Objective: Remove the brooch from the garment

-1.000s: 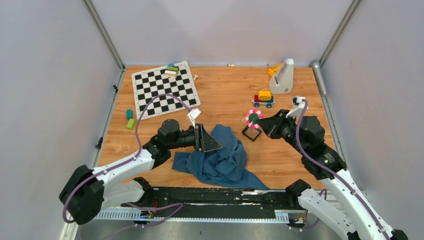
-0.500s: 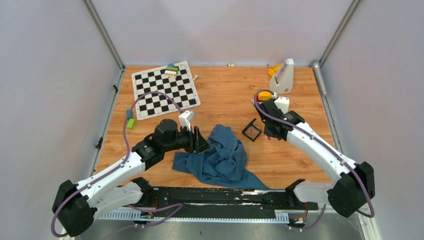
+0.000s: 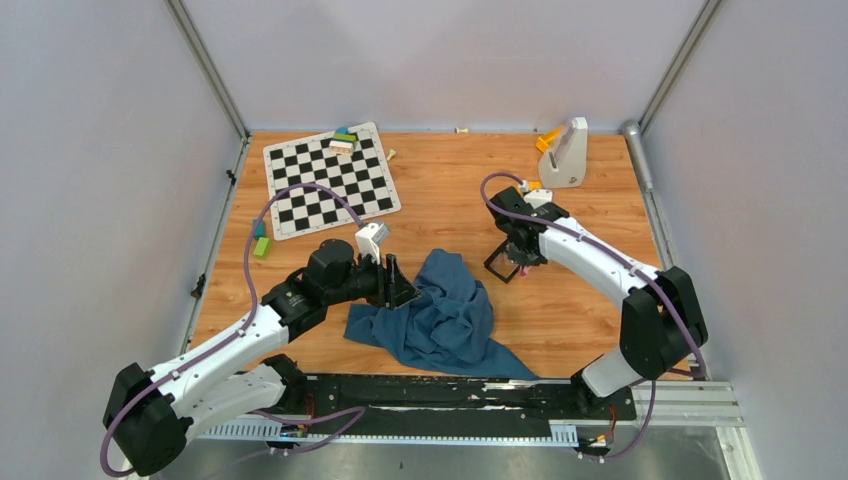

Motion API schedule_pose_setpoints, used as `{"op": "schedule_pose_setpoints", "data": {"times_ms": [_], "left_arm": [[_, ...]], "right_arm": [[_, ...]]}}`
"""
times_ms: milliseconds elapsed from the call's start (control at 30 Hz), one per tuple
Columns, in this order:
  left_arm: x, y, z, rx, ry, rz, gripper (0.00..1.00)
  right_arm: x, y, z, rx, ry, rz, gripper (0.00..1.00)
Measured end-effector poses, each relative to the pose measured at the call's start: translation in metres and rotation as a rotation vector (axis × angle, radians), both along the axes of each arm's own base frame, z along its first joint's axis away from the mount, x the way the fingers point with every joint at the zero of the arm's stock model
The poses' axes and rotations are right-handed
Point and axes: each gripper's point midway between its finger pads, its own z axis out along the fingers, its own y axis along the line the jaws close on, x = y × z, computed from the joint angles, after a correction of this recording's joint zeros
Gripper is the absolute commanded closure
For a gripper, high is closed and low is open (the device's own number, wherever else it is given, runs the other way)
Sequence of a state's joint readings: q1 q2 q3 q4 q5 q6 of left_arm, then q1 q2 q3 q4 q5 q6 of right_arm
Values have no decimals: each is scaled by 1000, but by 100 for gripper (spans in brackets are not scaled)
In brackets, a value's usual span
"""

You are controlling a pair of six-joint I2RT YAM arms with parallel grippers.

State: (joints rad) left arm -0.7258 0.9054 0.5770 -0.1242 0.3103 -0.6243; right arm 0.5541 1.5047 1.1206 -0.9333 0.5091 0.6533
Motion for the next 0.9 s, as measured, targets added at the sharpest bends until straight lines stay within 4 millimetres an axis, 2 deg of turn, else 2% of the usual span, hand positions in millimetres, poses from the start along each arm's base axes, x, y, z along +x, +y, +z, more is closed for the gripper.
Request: {"op": "schedule_pose_setpoints", "data": {"times_ms": [267, 400, 567, 667, 900], "left_arm": [[0, 0, 0, 0, -1, -3, 43], [-1, 0, 0, 0, -1, -4, 43], [-1, 0, 0, -1, 0, -7, 43], [-2, -1, 0, -2, 1, -10, 43], [-3, -1, 2, -8, 2, -19, 43]], "right_arm": [[18, 17, -14, 21, 23, 10, 99], [18, 22, -22, 29, 50, 15, 86], [19, 30, -24, 65, 58, 30, 77], [20, 36, -22, 101, 50, 42, 66], [28, 52, 4, 205, -32, 76, 66]]}}
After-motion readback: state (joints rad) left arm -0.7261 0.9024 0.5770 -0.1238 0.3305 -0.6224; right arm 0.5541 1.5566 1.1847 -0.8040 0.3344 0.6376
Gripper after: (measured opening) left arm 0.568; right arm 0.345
